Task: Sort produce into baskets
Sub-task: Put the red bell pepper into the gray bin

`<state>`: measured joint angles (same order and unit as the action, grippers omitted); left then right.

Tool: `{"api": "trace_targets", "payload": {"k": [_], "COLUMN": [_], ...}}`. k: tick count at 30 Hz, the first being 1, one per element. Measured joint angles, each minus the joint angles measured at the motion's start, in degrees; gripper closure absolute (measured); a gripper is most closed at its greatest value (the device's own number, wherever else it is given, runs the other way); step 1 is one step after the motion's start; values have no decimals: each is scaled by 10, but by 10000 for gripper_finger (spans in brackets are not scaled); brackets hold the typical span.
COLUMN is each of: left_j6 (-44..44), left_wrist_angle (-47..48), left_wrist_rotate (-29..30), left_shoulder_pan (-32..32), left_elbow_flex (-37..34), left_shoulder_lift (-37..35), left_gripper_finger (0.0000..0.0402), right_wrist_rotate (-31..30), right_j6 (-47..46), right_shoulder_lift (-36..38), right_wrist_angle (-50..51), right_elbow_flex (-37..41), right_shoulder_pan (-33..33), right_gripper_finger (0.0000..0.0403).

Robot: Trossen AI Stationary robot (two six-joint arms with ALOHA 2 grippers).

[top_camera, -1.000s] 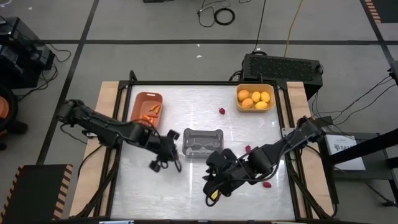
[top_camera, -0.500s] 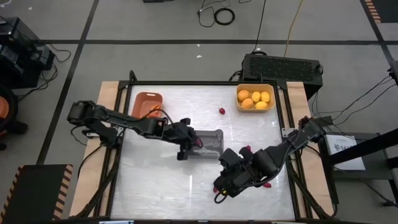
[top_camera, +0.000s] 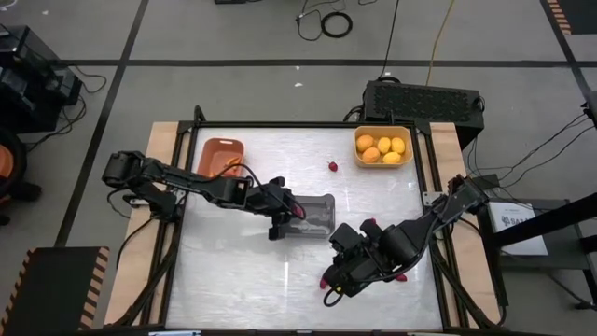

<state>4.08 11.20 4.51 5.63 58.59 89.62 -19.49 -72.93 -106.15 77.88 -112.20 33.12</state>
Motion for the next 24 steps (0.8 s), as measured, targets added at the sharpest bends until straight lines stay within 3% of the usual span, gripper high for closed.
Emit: {"api": "trace_targets", "payload": {"k": [7,14,24], "left_j6": [0,3,16], "left_wrist_angle": [2,8,240], "left_wrist_rotate": [4,5,31], "left_shoulder_pan": [0,0,-12], "left_elbow_flex": [0,0,85], "left_shoulder_lift": [0,-5,-64], "left_gripper_finger": [236,226,226], "right_wrist_rotate": [0,34,64], "right_j6": [2,7,152], "right_shoulder_lift": [0,0,39], "right_wrist_angle": [14,98,120], "right_elbow_flex": [0,0,46], "right_shoulder_pan": [0,-7,-98], "right_gripper_finger": [278,278,233]}}
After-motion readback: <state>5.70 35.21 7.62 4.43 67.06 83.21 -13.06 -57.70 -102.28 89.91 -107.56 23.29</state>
